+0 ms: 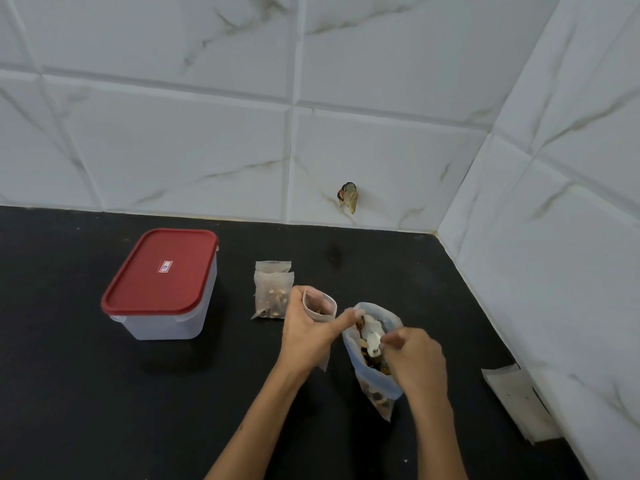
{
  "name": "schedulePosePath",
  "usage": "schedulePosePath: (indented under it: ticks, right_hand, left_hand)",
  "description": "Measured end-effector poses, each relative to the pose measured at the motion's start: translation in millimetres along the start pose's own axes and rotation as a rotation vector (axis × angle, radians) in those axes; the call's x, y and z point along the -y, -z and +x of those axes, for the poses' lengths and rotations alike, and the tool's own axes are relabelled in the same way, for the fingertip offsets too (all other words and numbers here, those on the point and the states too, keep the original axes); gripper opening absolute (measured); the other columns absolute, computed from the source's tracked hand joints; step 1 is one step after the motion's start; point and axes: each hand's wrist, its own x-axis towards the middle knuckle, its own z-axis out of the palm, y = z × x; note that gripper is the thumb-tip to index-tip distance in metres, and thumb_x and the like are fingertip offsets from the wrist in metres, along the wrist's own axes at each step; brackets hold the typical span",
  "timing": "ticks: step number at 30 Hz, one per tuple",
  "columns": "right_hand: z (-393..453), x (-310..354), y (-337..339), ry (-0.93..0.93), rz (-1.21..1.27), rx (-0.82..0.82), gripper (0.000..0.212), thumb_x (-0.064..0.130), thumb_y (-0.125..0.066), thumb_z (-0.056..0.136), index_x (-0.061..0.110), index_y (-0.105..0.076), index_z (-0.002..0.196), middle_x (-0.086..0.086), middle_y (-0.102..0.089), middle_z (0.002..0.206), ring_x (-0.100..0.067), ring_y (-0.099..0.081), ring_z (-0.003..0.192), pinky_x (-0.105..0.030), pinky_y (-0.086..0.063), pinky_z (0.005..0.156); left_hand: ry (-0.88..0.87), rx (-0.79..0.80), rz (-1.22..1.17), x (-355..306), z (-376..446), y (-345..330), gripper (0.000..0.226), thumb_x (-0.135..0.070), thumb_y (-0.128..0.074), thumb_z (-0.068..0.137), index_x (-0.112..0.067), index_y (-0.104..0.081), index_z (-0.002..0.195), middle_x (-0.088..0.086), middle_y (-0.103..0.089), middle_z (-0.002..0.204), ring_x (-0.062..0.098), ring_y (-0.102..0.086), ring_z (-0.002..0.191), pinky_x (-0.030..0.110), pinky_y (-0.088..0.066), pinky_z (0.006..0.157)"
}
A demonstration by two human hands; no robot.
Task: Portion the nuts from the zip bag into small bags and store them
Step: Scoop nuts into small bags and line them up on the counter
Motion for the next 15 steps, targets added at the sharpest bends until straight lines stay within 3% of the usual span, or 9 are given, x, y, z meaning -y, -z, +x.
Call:
schedulePosePath:
  ticks: [2,4,6,7,10,15]
  right_hand:
    - [-6,12,-3,0.062,0.011,-0.096,0.016,0.029,-0.057,0.091,0.027,-0.065,0.104,0.006,-0.062,0.1,-0.012,-0.057,0.095,-0.032,-0.051,0.084]
    - [-17,34,1,0.152,0.291,-0.136,0.014,0.031,-0.058,0.091,0.026,-0.067,0.101,0.01,-0.065,0.097,-0.008,-0.06,0.095,-0.029,-0.05,0.085]
    - [-34,63,6,0.202,0.657,0.009,0.012,0.031,-0.065,0.087,0.025,-0.07,0.096,0.012,-0.07,0.09,-0.001,-0.065,0.089,-0.02,-0.051,0.08]
    - [-42,75,6,0.242,0.738,0.099,0.013,0.031,-0.069,0.083,0.026,-0.07,0.095,0.013,-0.072,0.089,0.002,-0.066,0.087,-0.017,-0.052,0.077]
    - [-57,98,-9,0.312,0.725,0.169,0.016,0.026,-0.074,0.078,0.03,-0.068,0.092,0.016,-0.072,0.086,0.004,-0.067,0.083,-0.014,-0.053,0.071]
    - [-67,111,-26,0.258,0.929,0.104,0.01,0.014,-0.068,0.084,0.018,-0.072,0.091,0.007,-0.074,0.085,-0.004,-0.069,0.084,-0.018,-0.054,0.071]
  left_hand:
    - [0.112,0.0,-0.049,-7,-1,9,0.06,-0.048,-0.082,0.057,-0.015,-0.052,0.096,-0.005,-0.057,0.086,0.001,-0.057,0.076,0.016,-0.044,0.065]
    - [0.237,-0.003,-0.083,-14,3,18,0.071,-0.069,-0.072,0.058,-0.018,-0.053,0.103,0.004,-0.06,0.101,0.016,-0.06,0.097,0.027,-0.046,0.076]
    - [0.312,-0.007,-0.232,-17,8,30,0.083,-0.08,-0.059,0.059,-0.009,-0.057,0.102,0.017,-0.062,0.102,0.034,-0.059,0.1,0.044,-0.046,0.089]
    - [0.327,-0.019,-0.3,-20,9,36,0.079,-0.08,-0.053,0.059,-0.009,-0.06,0.094,0.016,-0.063,0.093,0.034,-0.06,0.093,0.045,-0.044,0.087]
    - [0.352,-0.006,-0.338,-27,9,52,0.055,-0.058,-0.045,0.068,-0.011,-0.065,0.087,0.012,-0.068,0.081,0.029,-0.063,0.083,0.041,-0.048,0.076]
    - [0.254,0.154,-0.213,-28,7,92,0.021,-0.011,-0.059,0.088,-0.01,-0.061,0.109,0.012,-0.07,0.093,0.022,-0.068,0.082,0.033,-0.052,0.066]
